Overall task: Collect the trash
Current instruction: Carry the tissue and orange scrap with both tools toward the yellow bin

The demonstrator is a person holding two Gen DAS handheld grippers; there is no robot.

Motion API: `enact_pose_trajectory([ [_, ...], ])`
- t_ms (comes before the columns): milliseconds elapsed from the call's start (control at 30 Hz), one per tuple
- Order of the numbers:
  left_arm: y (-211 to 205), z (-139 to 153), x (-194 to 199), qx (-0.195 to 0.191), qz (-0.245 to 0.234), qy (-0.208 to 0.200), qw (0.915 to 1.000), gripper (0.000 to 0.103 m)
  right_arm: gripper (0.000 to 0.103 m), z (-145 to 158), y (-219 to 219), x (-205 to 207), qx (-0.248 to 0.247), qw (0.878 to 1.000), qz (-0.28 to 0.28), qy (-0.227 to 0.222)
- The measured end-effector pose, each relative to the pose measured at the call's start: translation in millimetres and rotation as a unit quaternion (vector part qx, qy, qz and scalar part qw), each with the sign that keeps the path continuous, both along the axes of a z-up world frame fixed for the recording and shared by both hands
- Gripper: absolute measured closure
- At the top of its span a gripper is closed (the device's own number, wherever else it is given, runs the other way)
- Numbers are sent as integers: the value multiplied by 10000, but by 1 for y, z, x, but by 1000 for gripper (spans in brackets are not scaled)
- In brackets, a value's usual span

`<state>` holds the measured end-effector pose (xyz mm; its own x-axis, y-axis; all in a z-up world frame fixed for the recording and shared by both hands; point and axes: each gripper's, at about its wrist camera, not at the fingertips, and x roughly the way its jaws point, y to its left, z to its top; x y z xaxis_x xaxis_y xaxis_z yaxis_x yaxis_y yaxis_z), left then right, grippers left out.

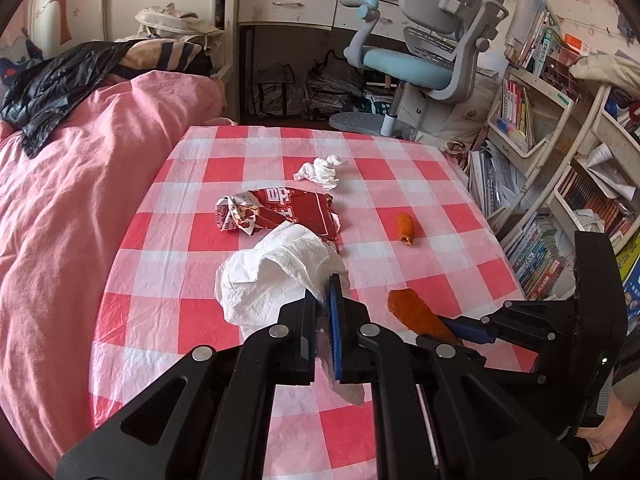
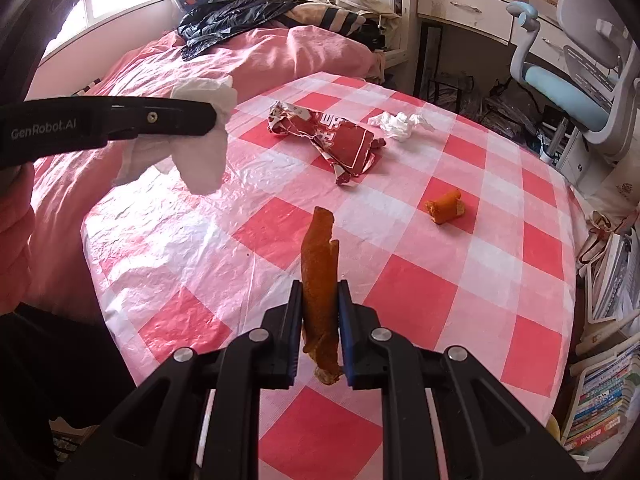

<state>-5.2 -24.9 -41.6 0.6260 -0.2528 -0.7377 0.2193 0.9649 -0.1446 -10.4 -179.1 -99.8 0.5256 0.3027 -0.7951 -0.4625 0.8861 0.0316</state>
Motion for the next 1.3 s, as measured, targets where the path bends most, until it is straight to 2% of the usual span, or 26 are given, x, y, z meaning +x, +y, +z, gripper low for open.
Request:
enact_pose_trajectory([
  [133,11,0,4,-114,168,24,9998,97,85,4,-5,-1,10,10000,-60,-71],
  [233,6,-2,5,-168,113,68,9998,97,85,6,-9,-2,17,9999,-80,-111],
  [567,-47,0,0,1,-410,-87,9991,97,85,10,-24,-4,5,9997,-182,-173],
  [767,-69,-1,-7,245,-641,-212,9974,97,85,10,-33,-5,24,9995,-244,-179],
  [1067,-66,-2,-6,351,-609,-233,9973,97,85,7,-24,-7,-79,9998,-79,-193],
  [1300,-69,0,-7,292,-657,-247,9971,97,85,5,-26,-6,-116,9997,-116,-165],
])
